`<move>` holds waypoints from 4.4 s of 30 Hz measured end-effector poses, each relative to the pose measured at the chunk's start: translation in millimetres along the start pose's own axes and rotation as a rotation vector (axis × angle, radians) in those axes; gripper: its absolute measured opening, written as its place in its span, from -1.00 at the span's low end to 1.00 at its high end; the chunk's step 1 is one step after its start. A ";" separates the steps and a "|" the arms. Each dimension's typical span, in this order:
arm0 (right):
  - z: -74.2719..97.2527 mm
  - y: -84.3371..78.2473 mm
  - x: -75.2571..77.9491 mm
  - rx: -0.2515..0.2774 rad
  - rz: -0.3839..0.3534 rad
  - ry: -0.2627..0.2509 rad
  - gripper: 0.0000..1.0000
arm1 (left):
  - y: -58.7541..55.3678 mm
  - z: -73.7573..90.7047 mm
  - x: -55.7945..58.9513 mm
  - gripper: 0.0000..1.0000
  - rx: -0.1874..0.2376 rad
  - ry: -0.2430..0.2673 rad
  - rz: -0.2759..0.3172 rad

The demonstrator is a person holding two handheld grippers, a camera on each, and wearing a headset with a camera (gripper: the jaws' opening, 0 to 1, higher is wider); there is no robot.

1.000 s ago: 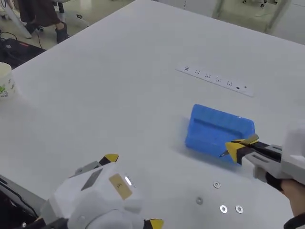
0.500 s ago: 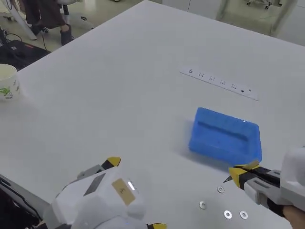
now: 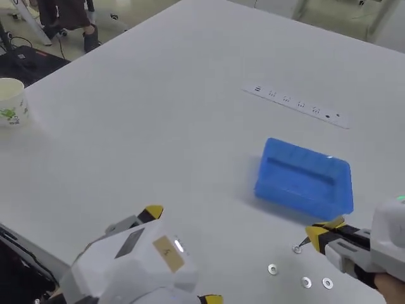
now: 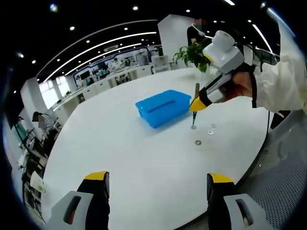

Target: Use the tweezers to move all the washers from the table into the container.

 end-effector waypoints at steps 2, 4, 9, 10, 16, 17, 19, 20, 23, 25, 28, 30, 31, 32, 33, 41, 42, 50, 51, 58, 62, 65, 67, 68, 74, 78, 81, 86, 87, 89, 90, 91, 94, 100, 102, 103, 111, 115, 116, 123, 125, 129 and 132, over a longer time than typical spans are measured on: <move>-1.6 -0.9 0.9 -0.001 -0.005 0.001 -0.94 | 0.0 -0.1 -0.3 0.70 -0.001 0.002 0.000; -3.8 -2.6 1.3 -0.007 -0.008 0.002 -0.94 | 0.0 -0.1 -0.2 0.70 -0.002 0.002 0.001; -3.0 -1.9 2.1 -0.003 -0.004 0.003 -0.94 | 0.0 -0.4 0.0 0.70 -0.004 0.002 -0.002; -2.9 -1.9 2.2 -0.004 -0.003 0.005 -0.94 | 0.1 -0.4 -0.1 0.70 -0.005 0.003 -0.002; -2.9 -2.4 2.0 -0.010 0.009 0.010 -0.93 | -0.4 -0.8 0.1 0.70 -0.007 0.003 -0.002; -3.1 -2.7 2.5 -0.009 0.008 0.010 -0.93 | -0.5 -0.9 0.1 0.70 -0.007 0.003 -0.003; -4.0 -3.5 2.9 -0.012 0.002 0.011 -0.93 | -0.5 -0.8 0.0 0.69 -0.007 0.005 -0.004; -4.4 -4.0 2.6 -0.012 0.000 0.013 -0.94 | -0.3 -0.8 0.0 0.69 -0.006 0.005 -0.003; -5.2 -6.1 1.5 -0.009 0.010 0.016 -0.94 | -0.3 -0.8 -0.3 0.69 -0.008 0.007 -0.002; -5.2 -6.1 2.2 -0.010 0.009 0.012 -0.94 | -0.2 -0.7 -0.3 0.69 -0.007 0.007 -0.002; -5.2 -4.8 4.4 -0.006 -0.027 0.018 -0.95 | -0.2 -0.8 -0.5 0.69 -0.007 0.009 -0.003; -4.4 -4.6 2.5 -0.012 -0.038 0.022 -0.95 | 0.0 -0.6 -0.7 0.69 -0.006 0.010 -0.002; -4.2 -4.9 1.4 -0.014 -0.036 0.023 -0.95 | 0.0 -0.5 -0.8 0.69 -0.005 0.011 -0.001; -3.7 -5.3 -1.2 -0.018 -0.028 0.022 -0.95 | -0.1 -0.4 -0.9 0.69 -0.006 0.011 0.000; -3.3 -5.8 -2.4 -0.021 -0.017 0.018 -0.95 | -0.2 -0.4 -1.0 0.69 -0.007 0.012 0.000; -2.3 -5.6 -0.5 -0.020 -0.054 0.022 -0.93 | -0.9 -0.4 -1.0 0.69 -0.009 0.015 -0.002; -2.0 -5.5 -1.4 -0.019 -0.058 0.022 -0.93 | -0.9 -0.4 -1.0 0.69 -0.010 0.015 -0.002; 1.6 -3.8 -8.1 -0.014 -0.067 0.023 -0.93 | -0.7 -0.4 -1.1 0.68 -0.011 0.016 -0.003; 1.8 -3.7 -8.8 -0.014 -0.068 0.025 -0.93 | -0.6 -0.4 -1.0 0.68 -0.011 0.016 -0.003; 0.3 -5.4 -9.1 -0.021 -0.063 0.022 -0.93 | -1.2 -0.4 -1.1 0.68 -0.012 0.017 -0.003; -2.4 -6.5 -6.1 -0.015 -0.075 0.025 -0.92 | -1.5 -0.5 -1.1 0.68 -0.014 0.017 -0.004; -3.0 -7.0 -5.5 -0.015 -0.065 0.020 -0.93 | -1.5 -0.4 -1.0 0.68 -0.016 0.017 -0.005; -4.5 -10.7 -6.0 -0.028 -0.050 0.018 -0.93 | -1.5 -0.4 -0.9 0.68 -0.015 0.015 -0.005; -4.6 -12.1 -5.6 -0.026 -0.038 0.011 -0.94 | -1.5 -0.4 -0.9 0.68 -0.015 0.015 -0.005; -3.9 -13.6 -0.6 0.000 -0.046 -0.007 -0.94 | -1.6 -0.3 -0.4 0.68 -0.017 0.013 -0.008; -7.8 -10.9 0.4 -0.007 -0.033 -0.004 -0.96 | -2.1 -0.5 -0.7 0.68 -0.019 0.015 -0.010; -9.6 -8.6 -0.7 -0.029 -0.020 -0.005 -0.97 | -1.7 -0.4 -1.2 0.68 -0.016 0.018 -0.007; -7.9 -8.8 -4.2 -0.039 -0.033 0.005 -0.98 | -1.4 -0.1 -1.7 0.68 -0.012 0.022 -0.004; -5.5 -6.6 -5.8 -0.028 -0.039 0.008 -0.98 | -1.5 -0.1 -1.7 0.68 -0.013 0.023 -0.005; -2.4 -3.0 -7.6 -0.020 -0.039 0.010 -0.98 | -1.1 0.1 -1.7 0.68 -0.011 0.024 -0.006; -0.7 -1.1 -8.7 -0.016 -0.039 0.012 -0.98 | -1.0 0.1 -1.8 0.68 -0.011 0.025 -0.006; 1.8 2.3 -9.5 -0.007 -0.039 0.012 -0.98 | -0.8 0.0 -1.8 0.68 -0.010 0.024 -0.005; 8.8 12.2 -10.6 0.018 -0.036 0.018 -0.98 | -0.5 0.0 -1.2 0.68 -0.006 0.019 -0.006; 22.3 31.0 -12.8 0.063 -0.035 0.026 -0.98 | 0.0 -0.4 -1.7 0.68 -0.002 0.021 -0.004; 26.4 36.7 -13.6 0.076 -0.028 0.025 -0.98 | 0.1 -0.6 -1.3 0.68 -0.004 0.019 -0.006; 28.4 39.6 -14.2 0.083 -0.023 0.025 -0.98 | 0.2 -0.6 -1.2 0.68 -0.003 0.019 -0.007; 38.7 52.8 -19.2 0.114 0.006 0.017 -0.99 | 4.1 2.0 -3.0 0.70 0.027 0.023 0.010; 43.3 59.0 -25.8 0.133 0.018 0.025 -0.98 | 3.2 0.8 -4.5 0.70 0.028 0.030 0.016; 43.7 59.8 -26.9 0.133 0.018 0.026 -0.98 | 3.0 0.6 -4.3 0.70 0.025 0.029 0.015; 46.6 64.7 -30.6 0.148 0.011 0.031 -0.98 | 3.6 1.0 -3.5 0.70 0.024 0.027 0.004; 46.0 66.1 -31.1 0.152 0.009 0.036 -0.98 | 3.8 0.9 -3.9 0.69 0.026 0.030 0.004; 43.6 71.5 -28.4 0.152 0.015 0.038 -0.99 | 3.2 0.5 -4.7 0.69 0.024 0.031 0.006; 41.6 76.9 -25.0 0.157 0.022 0.036 -0.99 | 3.1 0.5 -4.4 0.69 0.024 0.028 0.005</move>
Point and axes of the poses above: the centre of the closed fingertips' face, and the gripper's own axes: z roughly backward along the fingers, x roughly to its right, y roughly out of its top, the point moved 6 cm from there along z, roughly backward along the fingers, and after that the axes turned 13 degrees about y, right-handed, at the moved point
